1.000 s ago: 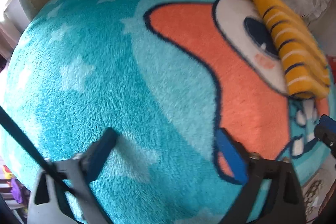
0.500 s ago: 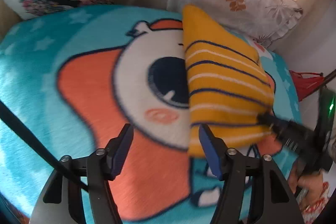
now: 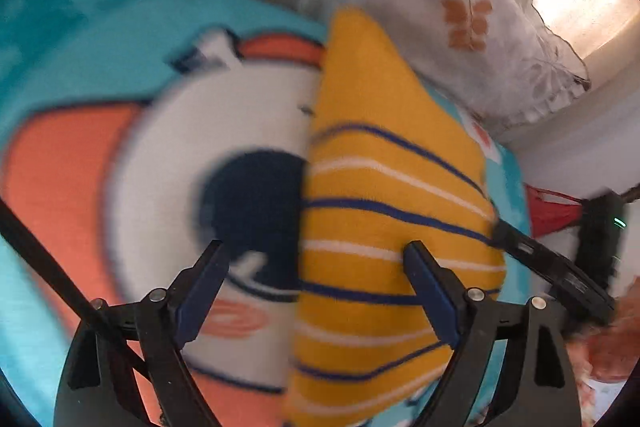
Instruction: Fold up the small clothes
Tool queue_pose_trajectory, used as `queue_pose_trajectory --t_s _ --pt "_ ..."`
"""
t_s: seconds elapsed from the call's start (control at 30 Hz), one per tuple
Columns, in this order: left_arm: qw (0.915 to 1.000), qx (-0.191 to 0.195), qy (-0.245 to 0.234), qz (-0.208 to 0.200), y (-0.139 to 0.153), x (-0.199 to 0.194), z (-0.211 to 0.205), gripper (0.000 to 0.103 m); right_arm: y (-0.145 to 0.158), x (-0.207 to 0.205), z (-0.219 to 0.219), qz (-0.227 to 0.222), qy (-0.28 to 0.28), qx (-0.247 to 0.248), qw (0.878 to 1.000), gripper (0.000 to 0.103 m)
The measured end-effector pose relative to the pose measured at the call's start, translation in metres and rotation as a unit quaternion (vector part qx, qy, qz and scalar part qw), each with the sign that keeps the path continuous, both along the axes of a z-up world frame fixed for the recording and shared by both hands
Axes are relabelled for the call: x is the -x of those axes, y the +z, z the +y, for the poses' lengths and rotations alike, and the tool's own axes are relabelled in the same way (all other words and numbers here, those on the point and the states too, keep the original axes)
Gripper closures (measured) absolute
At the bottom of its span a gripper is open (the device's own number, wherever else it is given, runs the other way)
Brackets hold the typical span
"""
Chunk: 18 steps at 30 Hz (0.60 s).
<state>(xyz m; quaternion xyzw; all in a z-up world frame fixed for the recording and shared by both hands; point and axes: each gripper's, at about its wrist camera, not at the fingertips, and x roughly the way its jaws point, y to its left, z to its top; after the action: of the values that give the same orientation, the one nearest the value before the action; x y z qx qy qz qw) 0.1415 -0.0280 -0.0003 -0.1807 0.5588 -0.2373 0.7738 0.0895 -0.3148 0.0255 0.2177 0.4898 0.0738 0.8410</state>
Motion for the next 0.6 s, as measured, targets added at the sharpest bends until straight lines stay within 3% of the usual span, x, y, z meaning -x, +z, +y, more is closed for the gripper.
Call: queue_pose_trajectory --t_s 0.03,0.1,0.13,0.23,0.33,0.4,0.5,0.53,0.57,0.6 --pt "0.9997 0.021 -0.004 0.014 -0.005 -0.001 -0.003 0.015 -0.01 -0.008 0.0 0.007 0.003 -0.021 1.0 0.028" --pt "0.998 0.053 -0.016 0.031 -0.005 -0.001 -0.006 0.045 -0.021 -0.01 0.003 0.0 -0.006 -0.059 0.998 0.025" --pt "0.997 0.062 -0.017 0.043 -0.002 -0.002 -0.006 0.052 -0.022 -0.012 0.004 -0.004 -0.013 -0.075 0.997 0.027" --pt "0.9989 0.033 -0.024 0.023 0.02 0.0 -0.008 0.062 -0.012 -0.018 0.02 -0.002 -0.005 -0.099 0.995 0.045" --pt "0.9997 -0.003 -0.024 -0.01 0.048 0.001 -0.003 0.062 0.015 -0.019 0.034 -0.035 0.015 -0.098 0.994 0.054" --pt "0.9995 -0.021 -0.015 -0.019 0.055 -0.001 0.003 0.061 0.025 -0.019 0.037 -0.053 0.013 -0.098 0.994 0.054" --pt "0.9965 -0.082 0.002 -0.014 0.042 -0.003 0.009 0.049 0.011 -0.024 0.042 -0.024 0.004 -0.034 0.999 0.053" --pt "0.9946 -0.104 -0.001 -0.006 0.034 -0.001 0.009 0.044 0.006 -0.026 0.044 -0.013 0.004 -0.014 1.0 0.051" --pt "0.9941 -0.108 -0.007 0.0 0.025 0.003 0.009 0.036 0.0 -0.024 0.047 -0.003 0.007 0.0 1.0 0.041" --pt "0.9943 -0.107 -0.005 0.0 0.023 0.008 0.012 0.034 -0.001 -0.019 0.047 -0.004 0.0 0.008 1.0 0.038"
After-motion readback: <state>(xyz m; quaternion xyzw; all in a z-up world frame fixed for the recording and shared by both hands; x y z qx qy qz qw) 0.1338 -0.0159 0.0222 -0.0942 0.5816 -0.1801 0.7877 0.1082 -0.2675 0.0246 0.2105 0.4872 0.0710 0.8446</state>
